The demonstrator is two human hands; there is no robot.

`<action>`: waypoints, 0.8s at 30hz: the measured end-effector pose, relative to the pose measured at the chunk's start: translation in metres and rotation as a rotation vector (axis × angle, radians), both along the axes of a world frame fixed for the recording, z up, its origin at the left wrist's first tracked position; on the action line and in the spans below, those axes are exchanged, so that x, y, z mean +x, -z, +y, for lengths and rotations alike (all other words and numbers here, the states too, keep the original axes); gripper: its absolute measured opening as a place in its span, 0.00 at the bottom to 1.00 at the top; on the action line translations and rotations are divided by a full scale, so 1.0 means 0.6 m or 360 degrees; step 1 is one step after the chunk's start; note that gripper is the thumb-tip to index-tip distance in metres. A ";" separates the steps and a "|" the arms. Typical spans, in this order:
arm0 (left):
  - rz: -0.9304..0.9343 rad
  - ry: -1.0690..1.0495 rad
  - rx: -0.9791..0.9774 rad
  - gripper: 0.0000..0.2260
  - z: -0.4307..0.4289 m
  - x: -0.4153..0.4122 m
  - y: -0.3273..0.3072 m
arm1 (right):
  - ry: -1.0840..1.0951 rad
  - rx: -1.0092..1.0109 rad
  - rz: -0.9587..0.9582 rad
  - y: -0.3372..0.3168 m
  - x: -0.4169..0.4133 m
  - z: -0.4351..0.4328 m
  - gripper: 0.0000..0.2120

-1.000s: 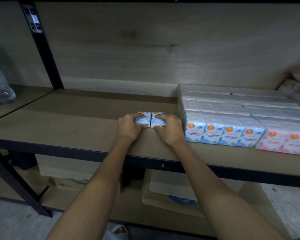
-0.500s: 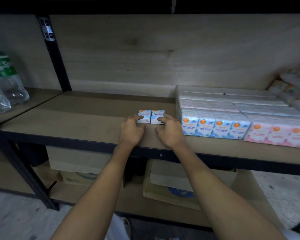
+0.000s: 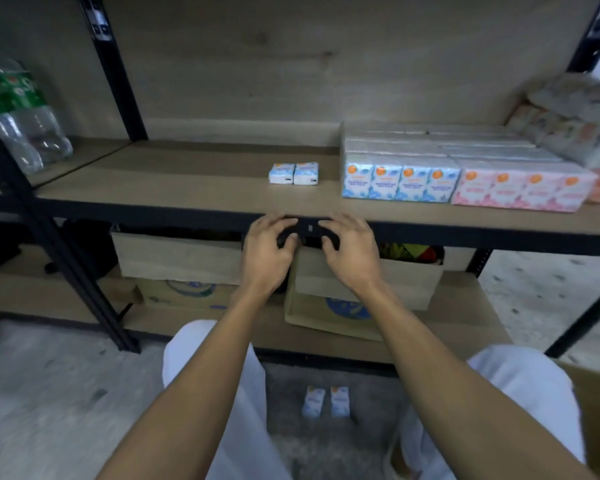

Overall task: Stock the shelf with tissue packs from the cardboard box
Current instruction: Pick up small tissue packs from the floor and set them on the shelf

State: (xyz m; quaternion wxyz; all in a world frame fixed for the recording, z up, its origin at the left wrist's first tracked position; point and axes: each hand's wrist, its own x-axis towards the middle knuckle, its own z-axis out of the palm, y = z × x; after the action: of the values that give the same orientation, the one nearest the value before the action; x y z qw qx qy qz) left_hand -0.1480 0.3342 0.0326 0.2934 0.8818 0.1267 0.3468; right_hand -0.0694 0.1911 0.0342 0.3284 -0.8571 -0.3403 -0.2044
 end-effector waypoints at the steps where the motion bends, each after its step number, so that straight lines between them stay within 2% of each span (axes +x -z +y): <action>1: -0.0004 0.0015 -0.0007 0.14 -0.010 -0.009 0.018 | -0.0002 0.0010 -0.0004 0.017 -0.009 -0.010 0.16; 7: 0.0344 0.0105 -0.0082 0.16 -0.059 -0.043 0.160 | -0.0010 -0.0178 0.0118 0.143 -0.049 -0.062 0.16; 11: 0.0643 0.0174 -0.0120 0.19 -0.079 -0.062 0.254 | -0.0016 -0.0410 0.0376 0.228 -0.063 -0.085 0.20; 15: 0.0881 0.0201 -0.0057 0.20 -0.089 -0.074 0.336 | 0.0020 -0.0555 0.0632 0.300 -0.075 -0.100 0.20; 21: 0.1276 0.0315 0.0003 0.24 -0.093 -0.071 0.434 | -0.0003 -0.0716 0.0998 0.415 -0.074 -0.119 0.24; 24: 0.1428 0.0370 0.0051 0.24 -0.099 -0.070 0.479 | 0.0026 -0.0714 0.1161 0.473 -0.072 -0.123 0.22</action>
State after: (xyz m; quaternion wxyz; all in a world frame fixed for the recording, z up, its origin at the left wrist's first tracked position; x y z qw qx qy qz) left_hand -0.1903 0.2751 -0.2549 0.2328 0.9575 0.1363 -0.1024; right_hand -0.1125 0.1175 -0.2498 0.2309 -0.9261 -0.2312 0.1887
